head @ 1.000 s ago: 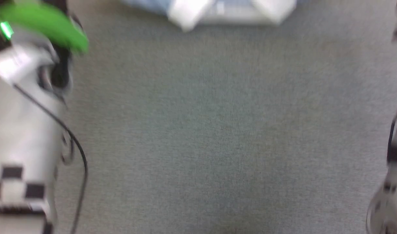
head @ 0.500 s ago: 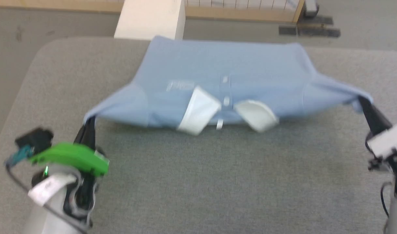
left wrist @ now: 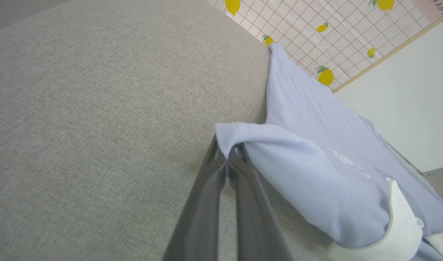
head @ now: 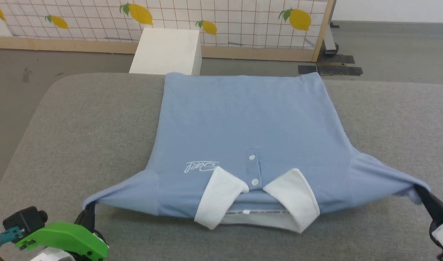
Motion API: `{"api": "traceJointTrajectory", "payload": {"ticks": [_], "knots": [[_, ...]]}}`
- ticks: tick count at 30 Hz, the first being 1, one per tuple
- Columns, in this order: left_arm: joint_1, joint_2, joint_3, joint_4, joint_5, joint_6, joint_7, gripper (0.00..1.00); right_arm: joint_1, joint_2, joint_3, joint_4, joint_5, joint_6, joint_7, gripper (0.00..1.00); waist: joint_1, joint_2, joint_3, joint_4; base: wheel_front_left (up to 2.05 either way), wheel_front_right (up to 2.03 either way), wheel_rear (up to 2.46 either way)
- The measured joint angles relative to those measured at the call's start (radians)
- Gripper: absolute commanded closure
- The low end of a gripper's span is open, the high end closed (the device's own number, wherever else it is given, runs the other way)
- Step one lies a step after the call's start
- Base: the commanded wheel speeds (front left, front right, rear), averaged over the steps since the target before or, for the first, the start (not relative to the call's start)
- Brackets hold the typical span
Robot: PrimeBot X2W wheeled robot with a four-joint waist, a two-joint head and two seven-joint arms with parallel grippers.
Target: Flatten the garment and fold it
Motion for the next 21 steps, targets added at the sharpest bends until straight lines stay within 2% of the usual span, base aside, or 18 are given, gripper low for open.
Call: {"api": "traceJointTrajectory", "payload": {"ticks": [5,11,21], "knots": [[0.013,0.061,-0.047,-0.011,0.049,0.040,0.090,1.00,0.053,0.000,0.030,-0.049,-0.094,0.000,0.105,1.00,0.0000,0.0000,0.006,-0.003,0.00,0.00,0.00],[-0.003,0.112,-0.142,0.057,0.113,0.042,0.188,1.00,0.052,-0.038,0.154,-0.054,-0.259,0.000,0.249,1.00,0.0000,0.0000,0.028,-0.012,0.00,0.00,0.00],[-0.079,0.093,-0.176,0.168,0.121,0.007,0.163,1.00,0.049,-0.140,0.356,0.048,-0.431,0.000,0.439,1.00,0.0000,0.0000,0.068,-0.010,0.00,0.00,0.00]]}}
